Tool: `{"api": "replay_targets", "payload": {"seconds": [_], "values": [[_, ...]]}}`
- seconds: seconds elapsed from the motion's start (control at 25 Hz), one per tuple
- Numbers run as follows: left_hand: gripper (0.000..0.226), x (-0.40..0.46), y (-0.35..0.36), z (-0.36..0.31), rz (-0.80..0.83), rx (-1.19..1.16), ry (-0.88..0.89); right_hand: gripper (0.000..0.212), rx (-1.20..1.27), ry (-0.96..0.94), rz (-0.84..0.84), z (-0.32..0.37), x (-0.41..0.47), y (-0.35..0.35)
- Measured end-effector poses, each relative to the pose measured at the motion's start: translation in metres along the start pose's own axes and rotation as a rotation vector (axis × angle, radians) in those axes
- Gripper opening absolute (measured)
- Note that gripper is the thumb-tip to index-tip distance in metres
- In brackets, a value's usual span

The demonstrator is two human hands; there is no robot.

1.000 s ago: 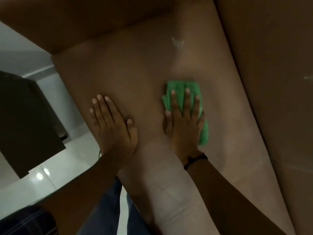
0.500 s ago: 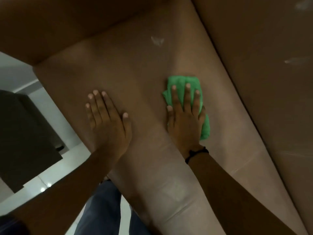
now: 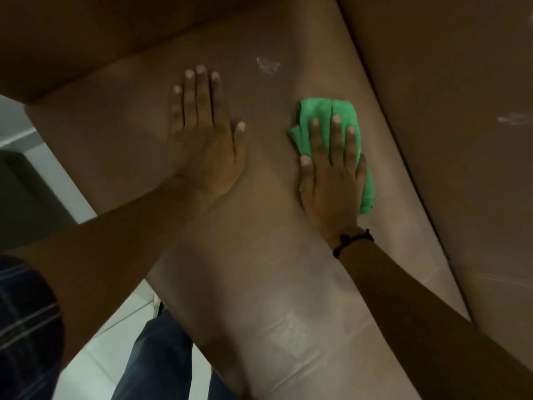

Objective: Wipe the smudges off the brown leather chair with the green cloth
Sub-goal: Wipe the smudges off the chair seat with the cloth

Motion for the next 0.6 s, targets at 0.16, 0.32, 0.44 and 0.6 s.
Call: {"api": "replay_targets", "payload": {"seconds": [0.16, 0.32, 0.44, 0.6], "values": [[0.080, -0.005, -0.007, -0.005, 0.008, -0.041, -0.012, 0.063, 0.049, 0.198, 0.091, -0.025, -0.018, -0.017], [0.080, -0.002, -0.002, -0.004, -0.006, 0.008, -0.009, 0.063, 0.092, 0.078, 0.022, 0.067, 0.063, -0.017], [0.079, -0.002, 0.001, -0.002, -0.032, 0.031, 0.000, 0.061, 0.063, -0.120, -0.012, 0.123, 0.093, -0.008], [0.079, -0.001, -0.011, -0.006, 0.041, -0.022, -0.010, 0.060, 0.023, -0.158, 0.130, 0.084, 0.076, -0.016]]}}
Point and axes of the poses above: each hand's wrist, its own x-axis towards the middle knuckle, its own y-axis out of the palm, z = x × y, the point moved 5 cm from there along x, towards the middle knuckle, and after that the axes turned 15 degrees about y, right-handed, at the moved point
